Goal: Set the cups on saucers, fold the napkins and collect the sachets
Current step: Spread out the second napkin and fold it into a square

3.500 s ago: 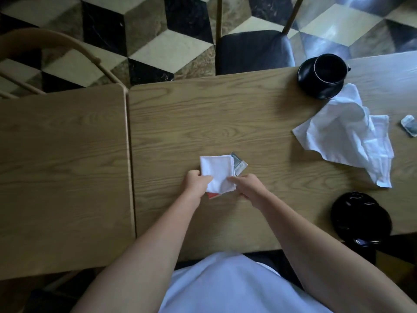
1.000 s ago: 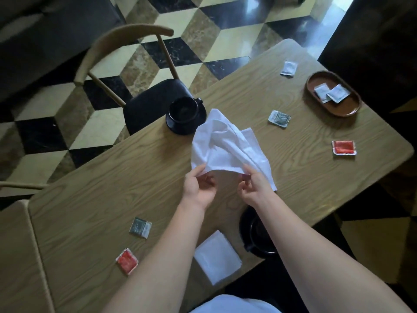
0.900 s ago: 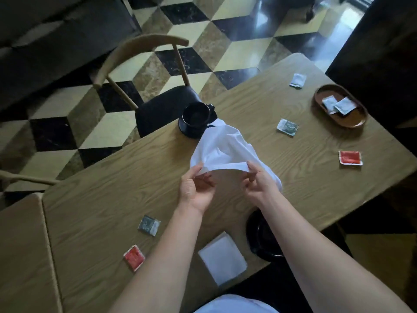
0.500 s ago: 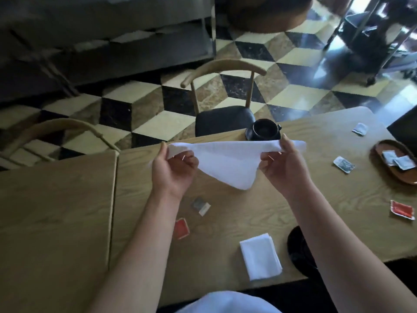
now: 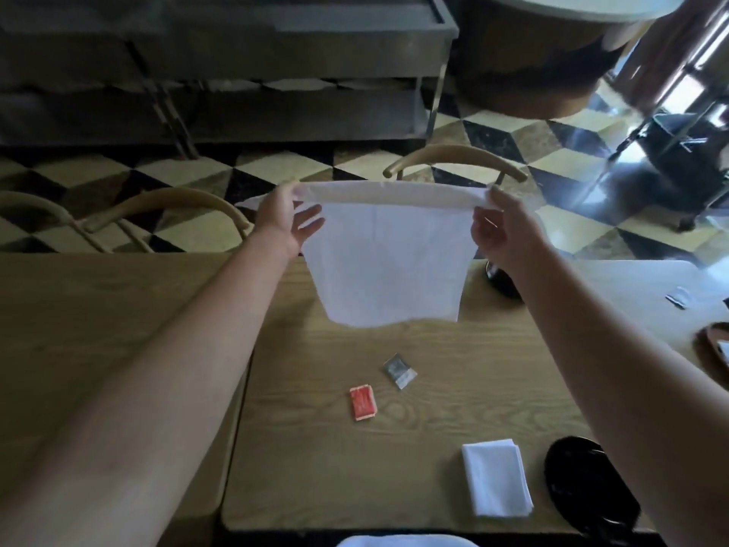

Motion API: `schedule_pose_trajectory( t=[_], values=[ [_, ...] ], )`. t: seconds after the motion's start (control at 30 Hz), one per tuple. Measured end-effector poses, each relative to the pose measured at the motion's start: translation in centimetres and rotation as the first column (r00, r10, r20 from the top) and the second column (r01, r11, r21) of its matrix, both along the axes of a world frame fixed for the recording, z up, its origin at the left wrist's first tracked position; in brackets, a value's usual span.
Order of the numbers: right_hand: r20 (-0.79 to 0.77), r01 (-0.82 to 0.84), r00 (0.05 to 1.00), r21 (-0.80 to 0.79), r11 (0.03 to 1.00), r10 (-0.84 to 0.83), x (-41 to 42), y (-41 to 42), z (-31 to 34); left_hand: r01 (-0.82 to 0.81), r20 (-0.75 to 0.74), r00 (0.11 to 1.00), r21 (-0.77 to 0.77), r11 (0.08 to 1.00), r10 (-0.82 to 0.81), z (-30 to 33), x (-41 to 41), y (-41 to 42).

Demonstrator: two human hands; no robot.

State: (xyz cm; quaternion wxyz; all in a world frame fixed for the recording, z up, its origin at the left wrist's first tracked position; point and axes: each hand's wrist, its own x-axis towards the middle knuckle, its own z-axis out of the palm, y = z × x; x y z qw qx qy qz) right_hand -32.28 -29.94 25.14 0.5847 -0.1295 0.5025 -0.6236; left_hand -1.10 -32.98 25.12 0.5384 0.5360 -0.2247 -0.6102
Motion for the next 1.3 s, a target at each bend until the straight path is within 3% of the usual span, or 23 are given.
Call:
schedule_pose_trajectory(
  t=[0.13, 0.27, 0.37, 0.5, 0.67, 0.77, 0.9, 1.1, 1.3],
  values=[
    [0.012, -0.02, 1.0, -0.07, 0.997, 0.021, 0.9, 1.1, 1.0, -0.039, -0.055, 0.998, -0.153, 0.988, 0.031, 1.4, 1.5, 1.2],
    [0.019, -0.035, 0.999, -0.003, 0.999, 0.035, 1.8, 5.0, -1.4, -0.069, -0.07, 0.996, -0.154, 0.986, 0.058, -1.1, 3.0, 5.6],
    [0.022, -0.079, 0.997, 0.144, 0.986, 0.077, 2.6, 9.6, -5.7, -0.141, 0.041, 0.989, -0.003, 0.99, 0.141, -6.5, 4.1, 9.9],
    [0.077, -0.112, 0.993, 0.375, 0.92, 0.09, 3.3, 16.7, -12.6, -0.271, 0.134, 0.961, 0.294, 0.916, 0.242, -15.7, 5.1, 17.1],
    [0.046, -0.077, 0.997, 0.635, 0.768, 0.062, 4.0, 24.6, -18.8, -0.152, 0.086, 0.988, 0.643, 0.751, 0.127, -24.4, 6.4, 26.1],
    [0.029, -0.06, 0.998, 0.733, 0.677, 0.057, 4.3, 27.9, -21.2, -0.106, 0.164, 0.986, 0.744, 0.66, -0.026, -27.2, 7.9, 29.4],
    [-0.007, 0.005, 1.0, 0.752, 0.659, 0.0, 4.7, 29.9, -22.7, -0.065, 0.209, 0.966, 0.763, 0.643, -0.151, -28.2, 9.4, 30.7],
    [-0.057, 0.037, 0.998, 0.737, 0.675, 0.007, 3.8, 29.3, -22.0, -0.156, 0.174, 0.984, 0.709, 0.687, 0.043, -26.5, 10.1, 28.8],
    [-0.129, 0.06, 0.992, 0.508, 0.859, 0.007, 1.8, 23.1, -18.6, -0.212, 0.137, 0.977, 0.542, 0.813, 0.163, -22.3, 9.2, 21.3]
  ],
)
